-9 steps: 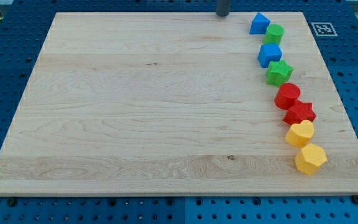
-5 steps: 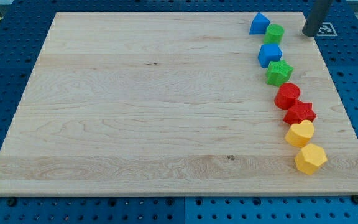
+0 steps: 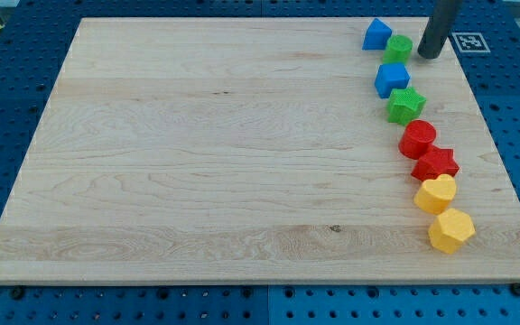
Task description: Place the green circle vertically above the blue cube
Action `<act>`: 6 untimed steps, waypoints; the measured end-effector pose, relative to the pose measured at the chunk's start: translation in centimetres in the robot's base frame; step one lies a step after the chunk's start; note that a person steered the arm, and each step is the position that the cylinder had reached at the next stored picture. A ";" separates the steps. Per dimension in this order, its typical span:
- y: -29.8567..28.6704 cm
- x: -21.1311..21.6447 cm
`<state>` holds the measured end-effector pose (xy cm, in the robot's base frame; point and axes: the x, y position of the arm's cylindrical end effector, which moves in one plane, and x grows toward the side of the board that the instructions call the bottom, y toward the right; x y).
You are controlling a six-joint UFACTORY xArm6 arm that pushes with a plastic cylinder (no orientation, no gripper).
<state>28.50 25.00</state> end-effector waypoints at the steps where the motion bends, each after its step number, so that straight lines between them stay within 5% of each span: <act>1: -0.8 0.3; 4: -3.2 0.3; 6: 1.1 -0.8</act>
<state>27.72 26.12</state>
